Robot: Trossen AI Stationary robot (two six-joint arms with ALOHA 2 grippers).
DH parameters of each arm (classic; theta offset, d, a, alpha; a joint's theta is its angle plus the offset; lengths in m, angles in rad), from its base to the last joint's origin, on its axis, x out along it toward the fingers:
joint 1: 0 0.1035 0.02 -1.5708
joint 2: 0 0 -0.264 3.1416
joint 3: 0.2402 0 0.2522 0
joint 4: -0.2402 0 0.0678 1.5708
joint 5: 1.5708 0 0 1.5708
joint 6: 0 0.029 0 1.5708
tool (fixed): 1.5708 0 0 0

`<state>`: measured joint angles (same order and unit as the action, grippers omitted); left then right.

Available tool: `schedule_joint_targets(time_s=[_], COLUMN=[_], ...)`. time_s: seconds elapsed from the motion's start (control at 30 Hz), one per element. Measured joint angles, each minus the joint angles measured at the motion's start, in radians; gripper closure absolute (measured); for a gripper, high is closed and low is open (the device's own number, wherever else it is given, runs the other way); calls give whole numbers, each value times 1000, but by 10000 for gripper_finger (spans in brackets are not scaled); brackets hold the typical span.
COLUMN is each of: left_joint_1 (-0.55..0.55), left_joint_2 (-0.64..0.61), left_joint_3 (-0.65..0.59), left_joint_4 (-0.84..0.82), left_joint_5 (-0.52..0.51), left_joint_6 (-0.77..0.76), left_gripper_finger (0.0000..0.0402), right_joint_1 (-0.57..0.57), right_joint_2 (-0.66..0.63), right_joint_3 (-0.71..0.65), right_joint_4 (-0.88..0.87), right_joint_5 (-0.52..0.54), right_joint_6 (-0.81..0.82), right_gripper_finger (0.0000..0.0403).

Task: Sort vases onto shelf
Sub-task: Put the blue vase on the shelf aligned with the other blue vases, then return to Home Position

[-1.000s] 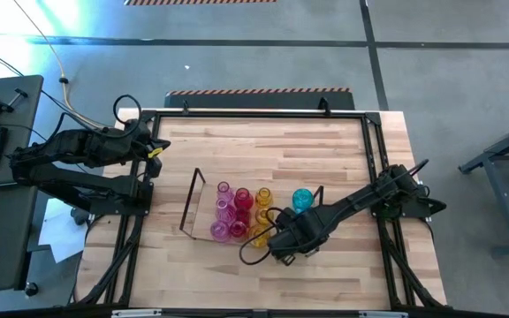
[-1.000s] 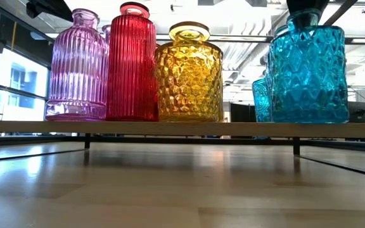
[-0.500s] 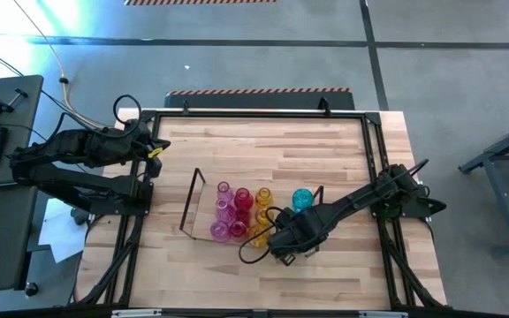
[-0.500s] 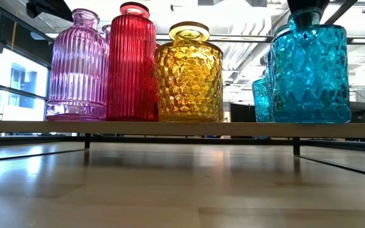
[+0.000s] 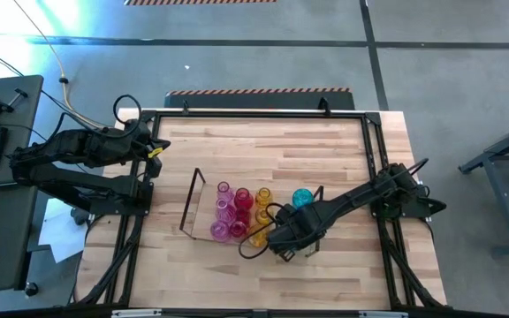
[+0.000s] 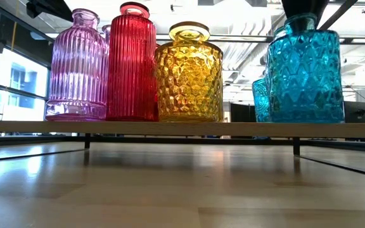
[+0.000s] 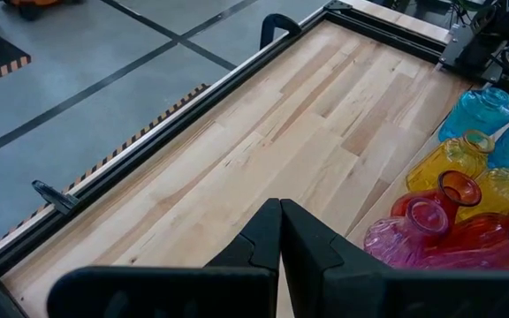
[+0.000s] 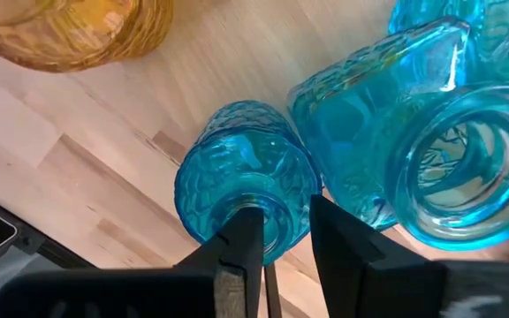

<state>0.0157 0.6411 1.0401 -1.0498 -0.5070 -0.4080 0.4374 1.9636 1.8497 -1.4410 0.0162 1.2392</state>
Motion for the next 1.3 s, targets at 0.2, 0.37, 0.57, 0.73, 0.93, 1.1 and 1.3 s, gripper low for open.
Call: schedule_joint_targets(time_s=[0.2, 0.37, 0.57, 0.73, 0.93, 1.1, 1.3], left_joint_1=[0, 0, 0, 0, 0, 0, 0], left_joint_2=[0, 0, 0, 0, 0, -1, -49], left_joint_3=[0, 0, 0, 0, 0, 0, 0], left_joint_4=[0, 0, 0, 0, 0, 5, 5], left_joint_5=[0, 0, 0, 0, 16, 122, 289], left_joint_6=[0, 0, 1, 1, 1, -11, 78], left_gripper_finger=[401, 401, 401, 401, 401, 401, 401], right_joint_1=[-1, -1, -1, -1, -34, -59, -42], right_joint_2=[-3, -28, -62, -91, -163, -286, -455], right_joint_3=[0, 0, 0, 0, 0, 0, 1], right_joint_4=[0, -1, -6, 35, 103, 199, 168], right_joint_5=[-3, 3, 6, 10, 147, 414, 710], right_joint_6=[-9, 5, 37, 20, 16, -64, -209], right_gripper_finger=[329, 329, 329, 329, 329, 356, 393])
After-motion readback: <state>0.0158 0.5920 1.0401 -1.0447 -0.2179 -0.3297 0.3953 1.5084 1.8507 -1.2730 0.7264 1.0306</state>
